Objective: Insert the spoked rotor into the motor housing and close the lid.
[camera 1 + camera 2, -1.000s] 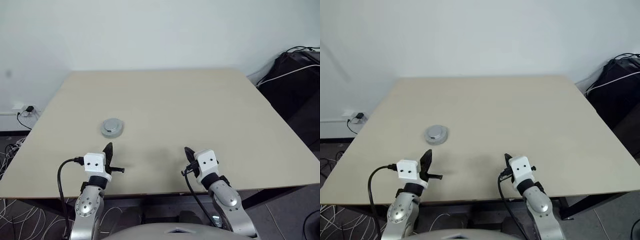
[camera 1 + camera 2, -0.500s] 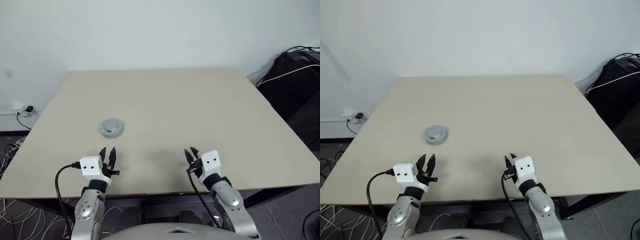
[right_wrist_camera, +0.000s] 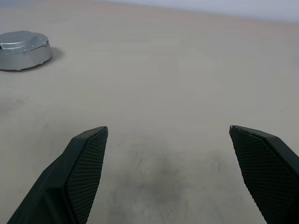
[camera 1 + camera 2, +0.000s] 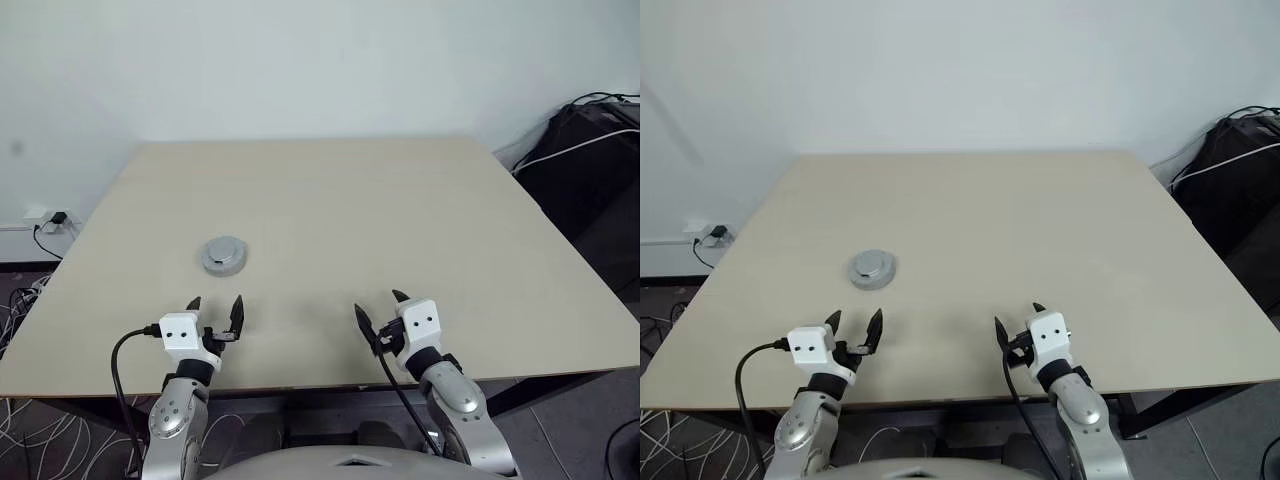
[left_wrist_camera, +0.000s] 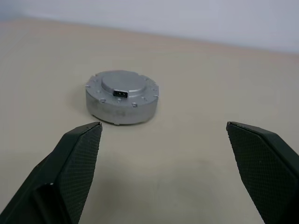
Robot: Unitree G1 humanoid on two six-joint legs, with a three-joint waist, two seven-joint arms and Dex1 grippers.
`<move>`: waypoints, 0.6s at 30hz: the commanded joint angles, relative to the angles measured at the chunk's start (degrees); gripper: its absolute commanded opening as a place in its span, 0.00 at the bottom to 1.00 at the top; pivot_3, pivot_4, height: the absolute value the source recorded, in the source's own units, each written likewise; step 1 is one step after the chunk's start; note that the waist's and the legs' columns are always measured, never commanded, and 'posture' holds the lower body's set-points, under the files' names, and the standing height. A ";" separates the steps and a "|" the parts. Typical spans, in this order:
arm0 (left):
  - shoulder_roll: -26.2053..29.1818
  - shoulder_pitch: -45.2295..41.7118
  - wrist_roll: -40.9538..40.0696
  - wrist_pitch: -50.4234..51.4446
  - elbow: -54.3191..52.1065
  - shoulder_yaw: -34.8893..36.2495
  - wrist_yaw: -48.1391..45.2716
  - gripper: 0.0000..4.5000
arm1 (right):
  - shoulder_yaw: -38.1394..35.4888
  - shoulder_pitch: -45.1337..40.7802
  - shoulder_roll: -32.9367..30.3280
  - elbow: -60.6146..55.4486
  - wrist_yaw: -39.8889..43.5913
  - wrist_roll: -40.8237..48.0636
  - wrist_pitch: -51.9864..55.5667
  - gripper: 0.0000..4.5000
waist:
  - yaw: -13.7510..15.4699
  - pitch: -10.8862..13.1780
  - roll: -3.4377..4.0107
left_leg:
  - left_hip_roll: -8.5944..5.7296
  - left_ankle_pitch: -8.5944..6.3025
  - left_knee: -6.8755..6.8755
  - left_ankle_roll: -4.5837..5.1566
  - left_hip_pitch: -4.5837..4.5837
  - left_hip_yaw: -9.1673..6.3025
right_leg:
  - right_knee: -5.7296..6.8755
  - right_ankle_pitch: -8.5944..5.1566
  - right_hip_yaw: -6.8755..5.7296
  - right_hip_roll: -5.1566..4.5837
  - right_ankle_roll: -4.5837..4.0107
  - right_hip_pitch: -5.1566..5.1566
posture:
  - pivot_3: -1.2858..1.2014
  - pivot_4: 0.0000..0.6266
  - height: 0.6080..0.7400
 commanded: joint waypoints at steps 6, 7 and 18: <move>-0.10 -1.31 2.34 -2.30 0.77 0.50 2.04 1.00 | -0.58 -1.06 0.14 -1.98 -0.78 -0.19 -0.35 0.99 | 0.01 0.00 0.00 | 0.00 0.00 0.00 0.00 0.00 0.00 | 0.00 0.00 0.00 0.03 0.00 0.00 | 0.52 0.00 1.00; -0.08 -1.33 2.41 -2.40 0.82 0.49 2.15 1.00 | -0.59 -1.06 0.15 -1.98 -0.85 -0.29 -0.42 0.99 | 0.01 0.00 0.00 | 0.00 0.00 0.00 0.00 0.00 0.00 | 0.00 0.00 -0.01 0.03 0.00 0.00 | 0.52 0.00 1.00; -0.21 -1.22 2.98 -2.54 0.61 0.19 2.46 1.00 | -0.53 -0.66 0.23 -2.11 -1.49 -0.86 -0.84 0.99 | 0.01 0.00 0.00 | 0.00 0.00 0.00 0.00 0.00 0.00 | 0.00 0.00 -0.01 0.01 0.00 0.00 | 0.52 0.00 1.00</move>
